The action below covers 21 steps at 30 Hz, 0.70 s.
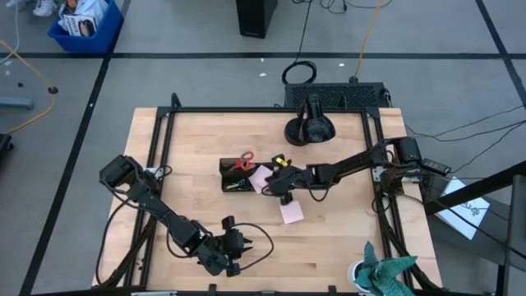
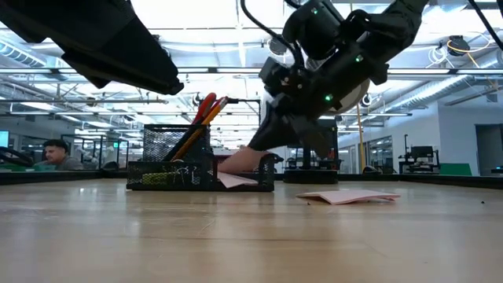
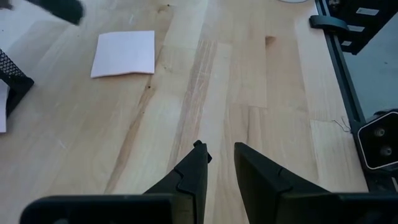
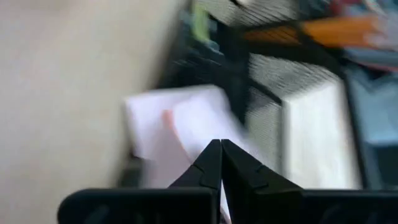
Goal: Pick and place office supplies into organizer
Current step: Put the pink sticky notes into the black desk organizer
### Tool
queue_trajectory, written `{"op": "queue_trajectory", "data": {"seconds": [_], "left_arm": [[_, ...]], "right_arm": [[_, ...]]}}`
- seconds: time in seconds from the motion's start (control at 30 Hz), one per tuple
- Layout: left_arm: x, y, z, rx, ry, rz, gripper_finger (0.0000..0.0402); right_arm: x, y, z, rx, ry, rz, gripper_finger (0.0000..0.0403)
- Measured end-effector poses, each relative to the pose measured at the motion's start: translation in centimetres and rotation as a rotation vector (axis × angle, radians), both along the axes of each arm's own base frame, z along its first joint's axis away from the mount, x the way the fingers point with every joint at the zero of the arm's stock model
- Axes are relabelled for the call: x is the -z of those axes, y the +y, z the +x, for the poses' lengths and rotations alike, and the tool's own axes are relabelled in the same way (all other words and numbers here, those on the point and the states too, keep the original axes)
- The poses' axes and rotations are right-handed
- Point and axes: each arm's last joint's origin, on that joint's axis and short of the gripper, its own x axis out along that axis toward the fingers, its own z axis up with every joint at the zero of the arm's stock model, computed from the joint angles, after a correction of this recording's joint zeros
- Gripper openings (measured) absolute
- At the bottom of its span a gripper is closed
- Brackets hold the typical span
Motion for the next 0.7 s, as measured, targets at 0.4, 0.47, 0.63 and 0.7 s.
{"op": "queue_trajectory", "data": {"seconds": [0.4, 0.47, 0.63, 0.7], "left_arm": [[0.0, 0.1, 0.0, 0.008, 0.0, 0.015, 0.0085], [0.0, 0.1, 0.0, 0.008, 0.0, 0.015, 0.0085], [0.0, 0.1, 0.0, 0.007, 0.0, 0.015, 0.0085], [0.0, 0.1, 0.0, 0.006, 0.0, 0.013, 0.0085]], "right_arm": [[0.0, -0.1, 0.1, -0.094, 0.01, 0.009, 0.0], [-0.4, -0.2, 0.4, -0.084, 0.002, 0.006, 0.0], [-1.5, -0.6, 1.5, -0.117, -0.009, 0.046, 0.0], [-1.8, -0.9, 1.7, -0.1, 0.007, 0.062, 0.0]]}}
